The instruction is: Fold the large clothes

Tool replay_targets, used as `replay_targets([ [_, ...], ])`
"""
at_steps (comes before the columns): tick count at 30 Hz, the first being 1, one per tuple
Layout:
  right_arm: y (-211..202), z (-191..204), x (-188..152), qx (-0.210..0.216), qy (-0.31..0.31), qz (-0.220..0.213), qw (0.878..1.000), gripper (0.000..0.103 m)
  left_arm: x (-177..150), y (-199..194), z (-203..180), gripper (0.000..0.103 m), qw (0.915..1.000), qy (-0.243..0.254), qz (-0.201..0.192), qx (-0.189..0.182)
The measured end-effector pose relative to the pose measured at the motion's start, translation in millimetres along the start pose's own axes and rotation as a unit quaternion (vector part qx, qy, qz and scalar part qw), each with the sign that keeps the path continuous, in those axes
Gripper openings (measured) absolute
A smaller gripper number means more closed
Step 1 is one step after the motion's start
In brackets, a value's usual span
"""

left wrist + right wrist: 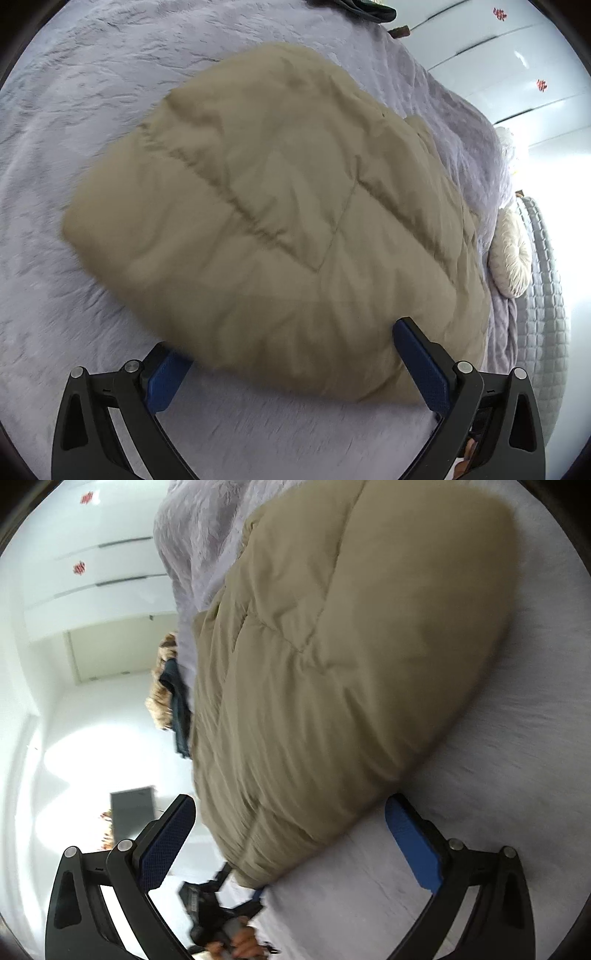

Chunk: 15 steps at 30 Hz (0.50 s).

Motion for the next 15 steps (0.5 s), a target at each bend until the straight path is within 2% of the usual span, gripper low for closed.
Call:
replay_targets([
  [7, 41, 8, 7, 0.065, 0.021, -0.003, 0.998, 0.102, 21, 20, -7, 0.103, 0.9981, -0.047, -0.025, -0.031],
  [12, 58, 9, 10, 0.054, 0.025, -0.002, 0.998, 0.100, 35, 35, -4, 0.100, 0.9960, -0.075, -0.046, -0.012],
  [13, 58, 7, 11, 0.047, 0.032, -0.002, 0.998, 0.091, 36, 35, -4, 0.086, 0.9956, -0.079, -0.050, -0.005],
  [14, 59, 3, 11, 0.034, 0.039, 0.001, 0.999, 0.077, 38, 36, -5, 0.066, 0.9957, -0.079, -0.050, -0.003],
  [15, 60, -1, 11, 0.017, 0.045, 0.006, 0.999, 0.053, 39, 36, -6, 0.055, 0.9958, -0.079, -0.047, -0.009],
])
Point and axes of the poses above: each gripper's, at about its wrist camera, not at the fingertips, and y roughly the way its jaws point, z to its left, x to its top, the point moved 4 cm from there along y, roughly the way its jaws point, and after that the axes turned 7 degrees about -z, right-handed, at the moved point
